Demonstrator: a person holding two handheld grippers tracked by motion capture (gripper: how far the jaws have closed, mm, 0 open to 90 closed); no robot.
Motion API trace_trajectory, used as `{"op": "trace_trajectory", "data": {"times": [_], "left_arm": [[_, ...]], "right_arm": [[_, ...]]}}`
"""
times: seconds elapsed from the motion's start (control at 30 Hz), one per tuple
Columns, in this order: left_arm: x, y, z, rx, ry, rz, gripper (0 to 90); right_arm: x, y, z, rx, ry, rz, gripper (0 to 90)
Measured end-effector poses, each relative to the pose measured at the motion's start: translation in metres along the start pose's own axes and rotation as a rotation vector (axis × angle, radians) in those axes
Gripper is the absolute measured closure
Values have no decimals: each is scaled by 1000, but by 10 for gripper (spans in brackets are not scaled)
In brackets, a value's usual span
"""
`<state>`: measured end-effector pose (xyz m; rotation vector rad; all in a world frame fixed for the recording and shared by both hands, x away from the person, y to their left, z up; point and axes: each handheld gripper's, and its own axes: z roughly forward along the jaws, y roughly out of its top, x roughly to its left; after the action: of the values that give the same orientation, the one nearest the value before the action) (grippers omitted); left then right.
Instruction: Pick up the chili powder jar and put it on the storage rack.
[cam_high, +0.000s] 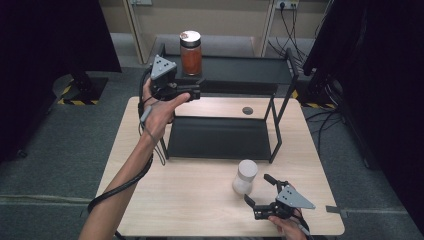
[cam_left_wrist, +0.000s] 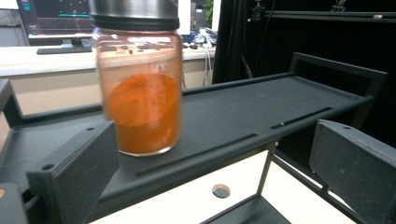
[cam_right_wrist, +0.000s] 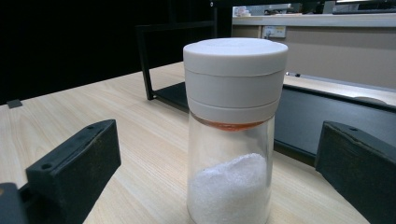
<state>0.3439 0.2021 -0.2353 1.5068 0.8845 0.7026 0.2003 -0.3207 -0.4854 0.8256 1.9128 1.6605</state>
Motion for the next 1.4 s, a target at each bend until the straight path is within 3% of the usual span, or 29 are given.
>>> {"op": "trace_trajectory", "data": {"times": [0.43,1.4], "left_arm": [[-7,-24,-17,-4,-61,19,8],[-10,-88,-44,11,-142,-1,10]], "right_arm": [[0,0,0,-1,-1,0,4],[1,1,0,1,1,-6,4]]}}
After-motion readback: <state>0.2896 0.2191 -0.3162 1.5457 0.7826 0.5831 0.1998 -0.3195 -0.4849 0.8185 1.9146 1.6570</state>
